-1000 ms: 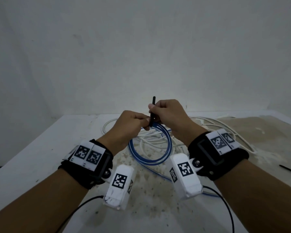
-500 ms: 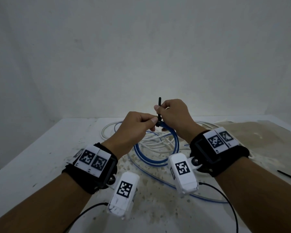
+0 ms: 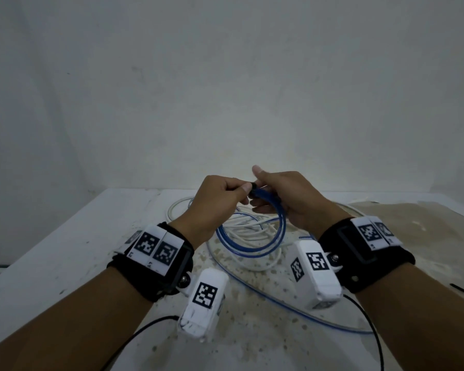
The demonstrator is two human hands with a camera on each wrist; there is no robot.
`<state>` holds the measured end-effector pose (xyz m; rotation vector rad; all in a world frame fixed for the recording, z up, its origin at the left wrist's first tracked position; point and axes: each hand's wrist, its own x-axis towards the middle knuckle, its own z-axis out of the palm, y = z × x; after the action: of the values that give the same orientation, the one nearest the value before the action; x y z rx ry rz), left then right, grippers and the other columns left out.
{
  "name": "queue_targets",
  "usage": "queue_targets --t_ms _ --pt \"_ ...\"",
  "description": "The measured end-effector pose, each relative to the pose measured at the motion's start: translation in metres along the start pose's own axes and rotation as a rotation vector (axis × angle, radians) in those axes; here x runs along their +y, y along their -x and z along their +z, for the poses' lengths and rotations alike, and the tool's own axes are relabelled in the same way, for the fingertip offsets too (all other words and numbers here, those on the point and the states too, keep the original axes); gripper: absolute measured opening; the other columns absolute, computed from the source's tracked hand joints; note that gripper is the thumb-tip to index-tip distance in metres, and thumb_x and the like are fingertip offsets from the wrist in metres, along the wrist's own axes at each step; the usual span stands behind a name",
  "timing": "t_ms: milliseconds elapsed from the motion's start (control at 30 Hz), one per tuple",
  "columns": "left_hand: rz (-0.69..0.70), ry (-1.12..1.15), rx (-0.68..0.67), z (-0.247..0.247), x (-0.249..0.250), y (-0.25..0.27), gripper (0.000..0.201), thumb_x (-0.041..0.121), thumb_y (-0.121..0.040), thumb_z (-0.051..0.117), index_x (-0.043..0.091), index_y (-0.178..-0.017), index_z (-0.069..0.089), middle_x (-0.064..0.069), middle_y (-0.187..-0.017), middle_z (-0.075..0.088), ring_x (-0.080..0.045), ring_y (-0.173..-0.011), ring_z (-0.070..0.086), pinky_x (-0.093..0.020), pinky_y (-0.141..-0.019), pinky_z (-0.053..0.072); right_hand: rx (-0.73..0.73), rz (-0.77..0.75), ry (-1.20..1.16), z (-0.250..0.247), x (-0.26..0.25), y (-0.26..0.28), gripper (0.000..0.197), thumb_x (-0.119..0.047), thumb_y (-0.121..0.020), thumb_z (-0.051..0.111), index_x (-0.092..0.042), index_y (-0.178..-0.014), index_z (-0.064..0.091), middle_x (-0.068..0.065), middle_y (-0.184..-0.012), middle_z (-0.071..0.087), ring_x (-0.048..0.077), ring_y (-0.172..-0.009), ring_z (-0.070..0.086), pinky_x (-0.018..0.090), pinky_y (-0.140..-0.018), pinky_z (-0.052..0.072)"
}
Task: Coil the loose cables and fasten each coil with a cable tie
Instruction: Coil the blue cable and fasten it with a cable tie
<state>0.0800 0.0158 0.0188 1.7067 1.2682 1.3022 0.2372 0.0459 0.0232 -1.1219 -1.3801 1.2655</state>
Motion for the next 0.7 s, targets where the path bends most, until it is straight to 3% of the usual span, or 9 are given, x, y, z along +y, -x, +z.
queue_targets --t_ms 100,167,233,300,367,467,700 --pt "0.002 0.017 0.002 -0.0008 0.0029 -0.0006 0.022 0.011 -0.100 0.054 0.005 -0.102 0.074 0.000 -0.070 0.066 0.006 -0.043 0.051 -0.005 -0.047 0.037 -0.047 -0.037 -0.066 0.0021 0.0021 0.0027 0.026 -0.018 -0.088 0.072 0.005 -0.100 0.071 0.023 -0.092 0.073 0.026 -0.078 0.073 0.032 -0.069 0.059" --pt "-0.041 0.036 0.002 0.0014 0.0037 -0.0015 0.025 0.013 -0.102 0.050 0.006 -0.100 0.074 0.006 -0.061 0.064 0.003 -0.039 0.049 -0.005 -0.044 0.035 -0.017 -0.041 -0.112 0.0028 0.0047 0.0013 0.022 -0.012 -0.087 0.072 0.006 -0.100 0.070 0.023 -0.090 0.073 0.025 -0.077 0.072 0.031 -0.069 0.059" --pt "-0.123 0.086 0.005 0.0009 0.0035 -0.0039 0.032 0.016 -0.104 0.047 0.006 -0.087 0.072 0.008 -0.048 0.056 -0.002 -0.038 0.039 -0.011 -0.040 0.031 0.001 -0.035 -0.134 0.0040 0.0060 0.0006 0.023 -0.011 -0.087 0.072 0.008 -0.100 0.069 0.024 -0.091 0.073 0.028 -0.079 0.072 0.032 -0.069 0.059" --pt "-0.137 0.077 -0.028 -0.0011 0.0018 -0.0054 0.035 0.014 -0.104 0.044 0.007 -0.082 0.070 0.003 -0.054 0.056 -0.002 -0.037 0.038 -0.012 -0.040 0.030 -0.001 -0.026 -0.154 0.0048 0.0068 0.0014 0.022 -0.010 -0.086 0.073 0.009 -0.096 0.068 0.024 -0.089 0.073 0.028 -0.078 0.071 0.032 -0.069 0.060" --pt "-0.093 0.028 -0.060 -0.0021 0.0008 -0.0035 0.032 0.009 -0.104 0.043 0.003 -0.091 0.072 0.000 -0.064 0.058 0.003 -0.038 0.046 -0.006 -0.043 0.032 -0.017 -0.021 -0.161 0.0059 0.0065 0.0034 0.017 -0.008 -0.085 0.073 0.007 -0.090 0.067 0.023 -0.084 0.073 0.024 -0.073 0.072 0.031 -0.067 0.060" --pt "-0.058 0.023 -0.059 -0.0022 -0.0012 -0.0019 0.029 0.006 -0.103 0.043 -0.002 -0.107 0.071 0.001 -0.065 0.058 0.007 -0.041 0.050 -0.003 -0.045 0.034 -0.032 -0.020 -0.177 0.0073 0.0054 0.0063 0.013 -0.006 -0.085 0.073 0.003 -0.081 0.065 0.022 -0.080 0.073 0.022 -0.069 0.072 0.031 -0.066 0.061" --pt "-0.036 0.019 -0.078 -0.0032 -0.0018 -0.0009 0.029 0.007 -0.104 0.043 0.003 -0.106 0.071 -0.001 -0.069 0.059 0.007 -0.042 0.049 -0.003 -0.046 0.035 -0.051 0.050 -0.227 0.0049 0.0035 0.0078 0.017 -0.008 -0.082 0.074 -0.001 -0.077 0.060 0.019 -0.079 0.071 0.018 -0.066 0.070 0.026 -0.060 0.058"
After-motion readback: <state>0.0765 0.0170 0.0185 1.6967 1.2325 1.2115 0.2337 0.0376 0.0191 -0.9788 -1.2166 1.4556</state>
